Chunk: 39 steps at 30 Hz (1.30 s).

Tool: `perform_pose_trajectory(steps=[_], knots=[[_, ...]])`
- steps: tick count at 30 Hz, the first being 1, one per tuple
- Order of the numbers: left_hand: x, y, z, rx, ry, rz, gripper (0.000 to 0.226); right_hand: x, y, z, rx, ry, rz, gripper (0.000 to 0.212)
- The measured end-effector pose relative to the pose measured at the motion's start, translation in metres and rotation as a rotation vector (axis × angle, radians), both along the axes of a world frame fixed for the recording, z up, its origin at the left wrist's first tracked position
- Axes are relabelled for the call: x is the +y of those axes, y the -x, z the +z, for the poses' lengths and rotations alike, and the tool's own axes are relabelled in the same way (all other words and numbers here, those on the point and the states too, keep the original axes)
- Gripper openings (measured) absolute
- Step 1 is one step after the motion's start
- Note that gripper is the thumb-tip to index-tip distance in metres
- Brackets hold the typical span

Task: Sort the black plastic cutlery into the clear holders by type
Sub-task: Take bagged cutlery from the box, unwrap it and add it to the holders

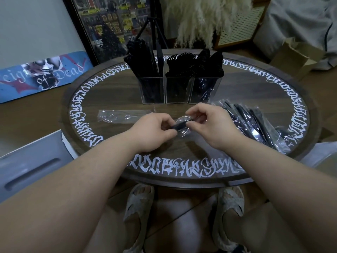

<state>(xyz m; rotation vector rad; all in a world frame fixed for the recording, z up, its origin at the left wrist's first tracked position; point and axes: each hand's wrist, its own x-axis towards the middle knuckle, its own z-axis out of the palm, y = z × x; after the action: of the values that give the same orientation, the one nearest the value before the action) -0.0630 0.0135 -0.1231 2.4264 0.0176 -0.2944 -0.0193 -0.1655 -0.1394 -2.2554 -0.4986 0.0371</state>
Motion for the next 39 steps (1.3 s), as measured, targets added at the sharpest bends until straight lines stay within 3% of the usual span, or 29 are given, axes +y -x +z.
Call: perform_pose_trajectory(steps=[3,7,14,23,28,33,39], knots=[[-0.003,-0.003,-0.001,-0.03,0.132,0.09,0.004,0.005,0.001,0.0,-0.028,-0.035,0.015,0.025],[-0.004,-0.007,-0.001,-0.06,0.247,0.176,0.008,0.01,0.0,0.0,-0.328,0.126,-0.054,0.017],[-0.009,-0.005,0.0,-0.078,0.364,0.179,0.017,0.019,0.0,0.0,-0.335,0.135,-0.036,0.026],[-0.017,-0.001,0.001,-0.159,0.333,0.187,0.029,0.027,0.004,-0.002,-0.39,0.094,-0.084,0.01],[-0.019,-0.001,0.002,-0.179,0.299,0.191,0.031,0.03,0.005,0.002,-0.368,0.166,-0.104,0.017],[-0.017,-0.002,0.004,-0.159,0.316,0.205,0.026,0.029,0.003,0.002,-0.357,0.103,-0.132,0.013],[-0.014,-0.005,0.004,-0.084,0.125,0.175,0.012,0.031,0.006,-0.001,-0.386,0.113,-0.096,0.012]])
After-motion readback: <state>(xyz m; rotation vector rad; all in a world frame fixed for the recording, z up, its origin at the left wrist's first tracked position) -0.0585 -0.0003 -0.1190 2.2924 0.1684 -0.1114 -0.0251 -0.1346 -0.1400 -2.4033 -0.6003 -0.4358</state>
